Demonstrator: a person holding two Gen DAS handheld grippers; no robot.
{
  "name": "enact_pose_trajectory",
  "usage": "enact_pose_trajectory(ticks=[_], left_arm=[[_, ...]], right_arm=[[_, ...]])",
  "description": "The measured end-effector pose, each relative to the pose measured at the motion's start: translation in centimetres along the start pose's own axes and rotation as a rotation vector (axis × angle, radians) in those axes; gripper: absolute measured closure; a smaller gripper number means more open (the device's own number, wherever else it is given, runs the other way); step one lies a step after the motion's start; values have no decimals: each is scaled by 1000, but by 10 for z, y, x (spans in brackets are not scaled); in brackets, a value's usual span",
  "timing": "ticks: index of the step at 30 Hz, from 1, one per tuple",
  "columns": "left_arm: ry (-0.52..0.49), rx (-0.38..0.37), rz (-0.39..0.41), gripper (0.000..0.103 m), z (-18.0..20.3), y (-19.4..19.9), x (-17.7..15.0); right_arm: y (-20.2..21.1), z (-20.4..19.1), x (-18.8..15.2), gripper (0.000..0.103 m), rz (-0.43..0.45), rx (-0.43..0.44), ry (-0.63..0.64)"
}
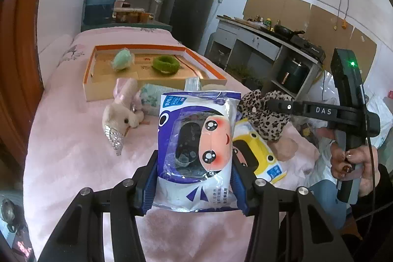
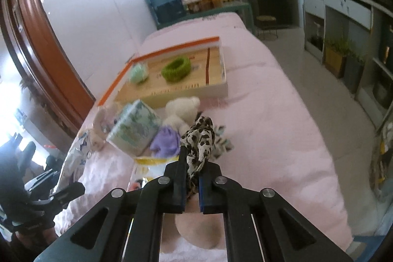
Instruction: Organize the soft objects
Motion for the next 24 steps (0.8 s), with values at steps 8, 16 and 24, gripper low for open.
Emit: enact_pose_trajectory(ticks=[8, 16, 24], left_arm=[[8, 33, 25, 51, -3, 6, 12], [0, 70, 44, 51, -2, 10, 27], [-16, 115, 61, 51, -3, 12, 46]], right_arm=[[9, -10, 23, 97, 46, 32, 33], [22, -21, 41, 97, 100, 58, 68], [29, -33, 57, 97, 132, 81, 107]])
Point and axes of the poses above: each gripper's, at about its wrist camera, not at the fingertips, and y roughly against the way its jaws point, z to its right, x to its top, the point moved 3 cm from there along -y, roughly the way its jaws point, and after that the axes turned 13 degrees about -y, right-handed, at the moved point
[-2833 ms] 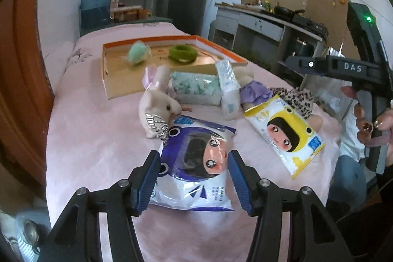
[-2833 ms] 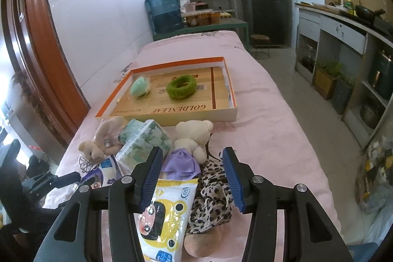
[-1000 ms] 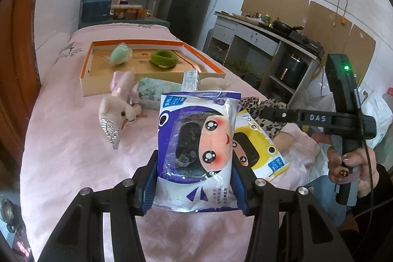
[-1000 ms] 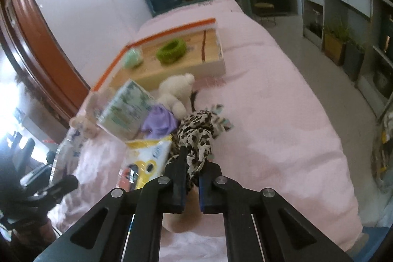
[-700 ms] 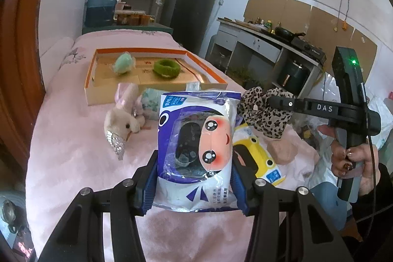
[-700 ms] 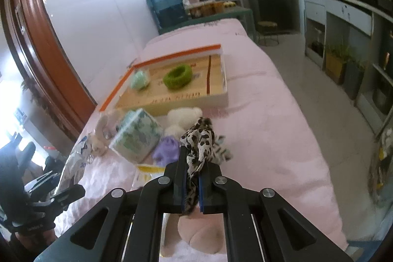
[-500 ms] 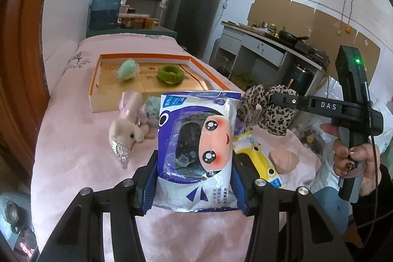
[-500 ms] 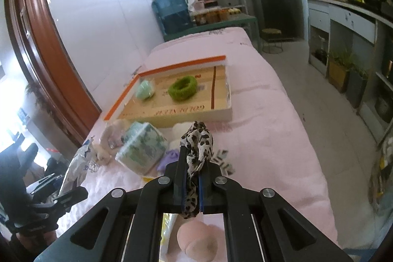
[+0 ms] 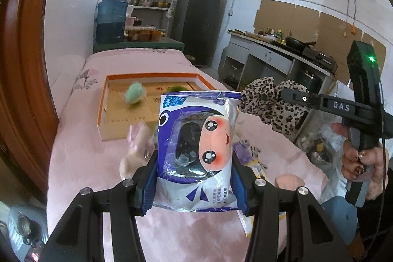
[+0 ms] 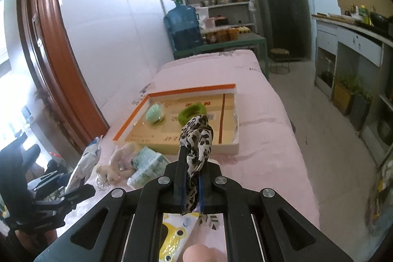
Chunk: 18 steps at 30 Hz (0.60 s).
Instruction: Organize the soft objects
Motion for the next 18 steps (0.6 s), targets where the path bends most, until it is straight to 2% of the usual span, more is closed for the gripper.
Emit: enact_pose_trajectory(ticks=[18], left_arm=[[37, 156, -23, 51, -32, -21, 48]], right_arm=[[-22, -24, 42, 97, 21, 60, 52]])
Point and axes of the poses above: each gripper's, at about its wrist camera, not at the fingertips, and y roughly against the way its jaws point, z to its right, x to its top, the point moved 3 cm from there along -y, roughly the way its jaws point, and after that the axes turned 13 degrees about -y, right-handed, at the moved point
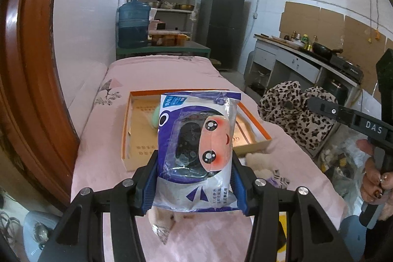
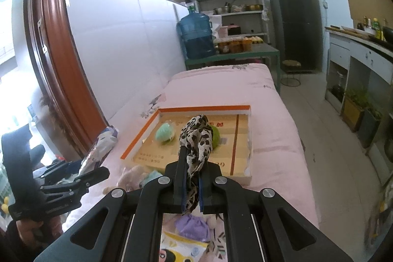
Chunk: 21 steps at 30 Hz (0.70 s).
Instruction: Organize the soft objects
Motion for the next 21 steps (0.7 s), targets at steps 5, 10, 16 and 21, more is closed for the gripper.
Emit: enact_pose_trajectory(ticks=[5, 10, 16, 21], left_arm=[[-8, 21, -5, 51, -5, -9, 11], [-8, 39, -4, 51, -9, -15, 22], [-7, 55, -7, 51, -17, -26, 35], [14, 57, -13, 51, -26, -38, 43]], right_arm=[[-10, -6, 12, 97, 1, 10, 15], [-22, -9, 22, 97, -9, 19, 25], [-37, -11, 30, 97, -28, 35, 20], [-50, -10, 38, 97, -36, 37, 14]])
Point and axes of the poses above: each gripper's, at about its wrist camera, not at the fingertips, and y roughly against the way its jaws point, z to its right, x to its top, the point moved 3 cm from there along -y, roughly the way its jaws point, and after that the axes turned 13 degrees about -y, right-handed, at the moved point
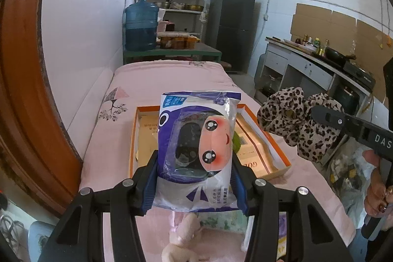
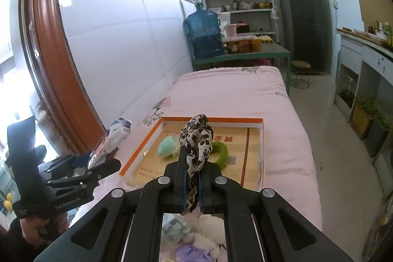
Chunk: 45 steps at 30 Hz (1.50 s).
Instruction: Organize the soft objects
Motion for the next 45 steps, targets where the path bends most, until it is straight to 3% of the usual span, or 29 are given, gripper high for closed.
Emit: enact_pose_trajectory(ticks=[14, 27, 38, 45], left_arm=[[53, -56, -35, 51, -16, -45, 33], [161, -141, -154, 51, -20, -113, 45], [122, -119, -281, 51, -10, -156, 31], [102, -94, -321, 51, -5, -171, 28]], right_arm=[[-42, 17, 27, 97, -28, -17, -56], [-106, 51, 28, 97, -129, -76, -131], [-127, 68, 22, 97, -152, -100, -173], [-127, 76, 25, 97, -128, -141, -188]])
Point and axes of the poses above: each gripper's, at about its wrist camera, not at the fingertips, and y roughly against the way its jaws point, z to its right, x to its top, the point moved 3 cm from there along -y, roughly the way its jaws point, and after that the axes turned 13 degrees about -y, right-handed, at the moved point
